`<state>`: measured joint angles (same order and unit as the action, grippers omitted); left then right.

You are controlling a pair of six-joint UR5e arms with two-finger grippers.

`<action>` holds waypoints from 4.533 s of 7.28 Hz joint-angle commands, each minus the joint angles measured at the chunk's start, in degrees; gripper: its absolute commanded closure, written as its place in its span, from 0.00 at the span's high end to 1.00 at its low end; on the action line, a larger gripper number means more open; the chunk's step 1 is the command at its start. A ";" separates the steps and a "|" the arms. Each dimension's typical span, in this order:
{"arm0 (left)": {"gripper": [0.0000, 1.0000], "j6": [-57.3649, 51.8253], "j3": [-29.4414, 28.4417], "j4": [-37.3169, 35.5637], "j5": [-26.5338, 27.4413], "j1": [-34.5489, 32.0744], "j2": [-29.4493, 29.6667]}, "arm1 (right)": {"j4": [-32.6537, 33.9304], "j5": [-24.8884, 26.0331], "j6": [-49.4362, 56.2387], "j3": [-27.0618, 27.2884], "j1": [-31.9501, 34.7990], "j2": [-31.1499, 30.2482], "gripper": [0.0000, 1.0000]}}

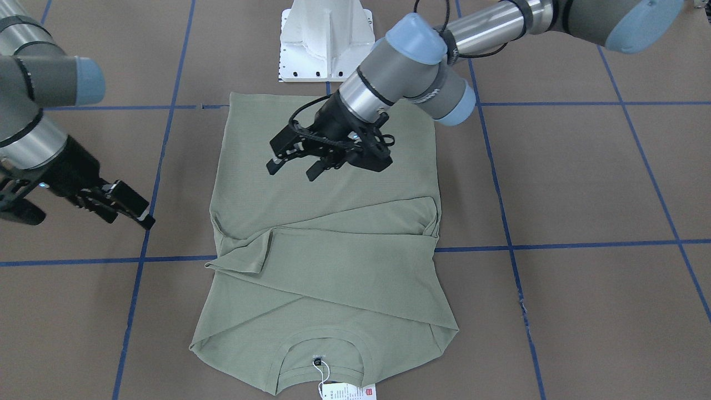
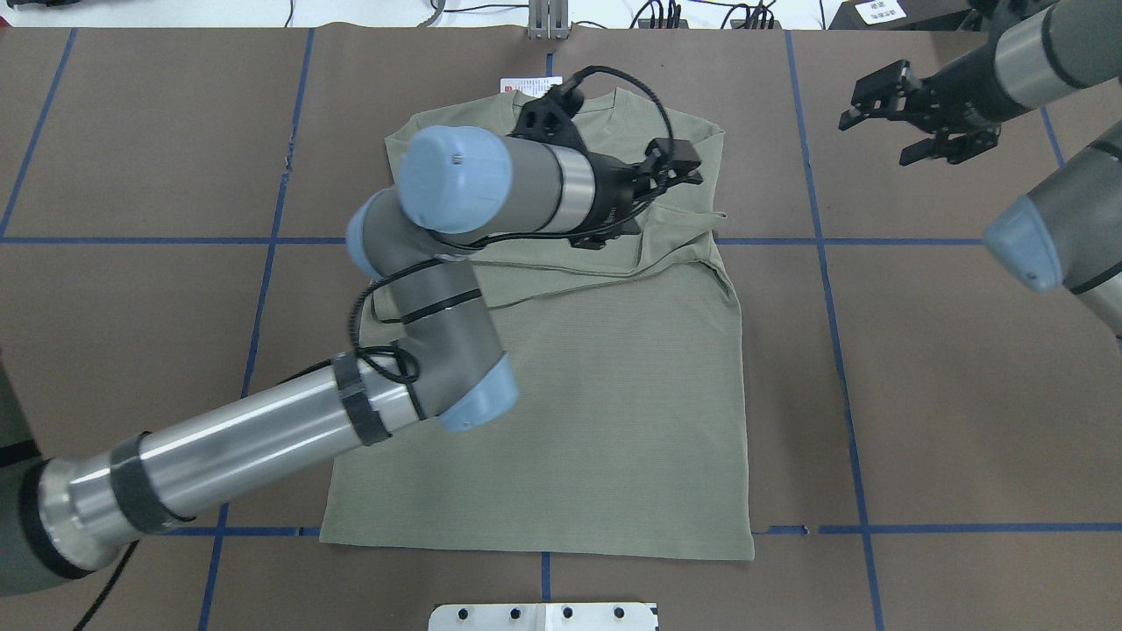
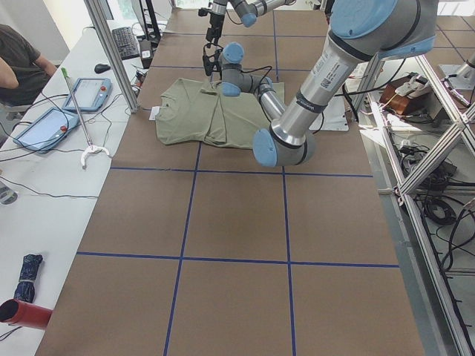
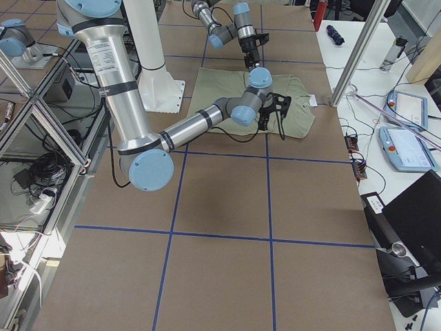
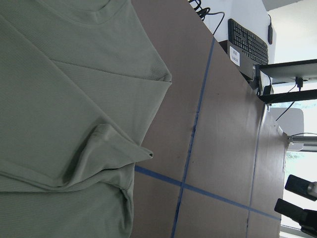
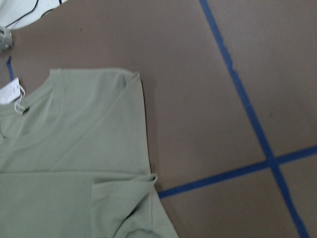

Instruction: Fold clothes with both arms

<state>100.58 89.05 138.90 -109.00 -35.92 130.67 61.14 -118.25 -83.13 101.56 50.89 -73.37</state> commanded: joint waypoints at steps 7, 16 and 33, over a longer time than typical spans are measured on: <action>0.96 -14.00 12.55 -6.01 -6.57 -4.95 -15.79 | 22.53 35.54 -41.90 18.85 -46.91 -8.08 0.96; 0.96 -13.39 12.46 -5.92 -6.57 -4.77 -15.79 | 22.53 35.11 -43.78 19.11 -49.13 -11.62 0.00; 0.66 3.22 28.90 -26.75 15.84 26.17 -38.91 | 25.61 34.75 -43.60 25.35 -49.04 -11.53 0.00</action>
<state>103.83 118.21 112.16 -93.23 -9.80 91.90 86.75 -83.56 -126.74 126.91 1.90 -84.93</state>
